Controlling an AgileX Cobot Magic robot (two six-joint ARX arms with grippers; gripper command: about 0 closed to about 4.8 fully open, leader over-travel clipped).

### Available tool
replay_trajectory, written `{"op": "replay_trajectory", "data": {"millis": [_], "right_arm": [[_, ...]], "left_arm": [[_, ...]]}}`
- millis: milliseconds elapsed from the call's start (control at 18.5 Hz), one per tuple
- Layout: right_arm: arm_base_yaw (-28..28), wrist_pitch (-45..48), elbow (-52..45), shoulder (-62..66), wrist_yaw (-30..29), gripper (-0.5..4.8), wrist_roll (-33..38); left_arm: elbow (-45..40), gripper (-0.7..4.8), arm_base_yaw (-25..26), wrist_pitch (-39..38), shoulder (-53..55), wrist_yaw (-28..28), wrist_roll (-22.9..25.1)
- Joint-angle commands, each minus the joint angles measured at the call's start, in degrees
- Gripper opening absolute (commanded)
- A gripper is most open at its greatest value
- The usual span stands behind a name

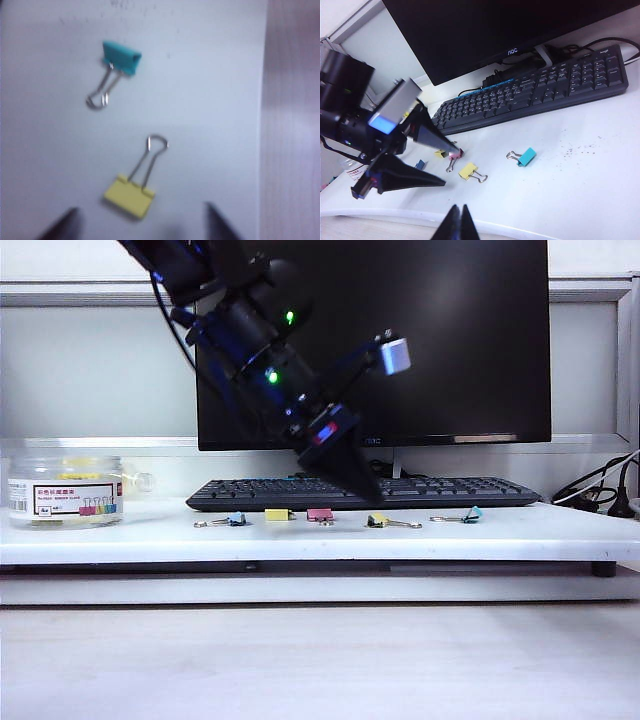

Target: Pick up the clips with the largest number of clips of the same color on the table and place them in a round transparent plastic box.

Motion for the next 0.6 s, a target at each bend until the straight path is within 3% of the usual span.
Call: {"op": "replay_trajectory", "data": {"millis": [54, 596], "right_arm": [[0.0, 1.0, -0.2, -0.1, -0.2, -0.01, 0.0], [0.0, 1.0, -0.2, -0.1, -0.2, -0.01, 0.0]], "left_arm": [[0.2, 3.27, 0.1, 0.1, 0.8, 0.3, 1.4], [0.5, 3.27, 0.0, 2.6, 3.2, 0.1, 4.6]]}}
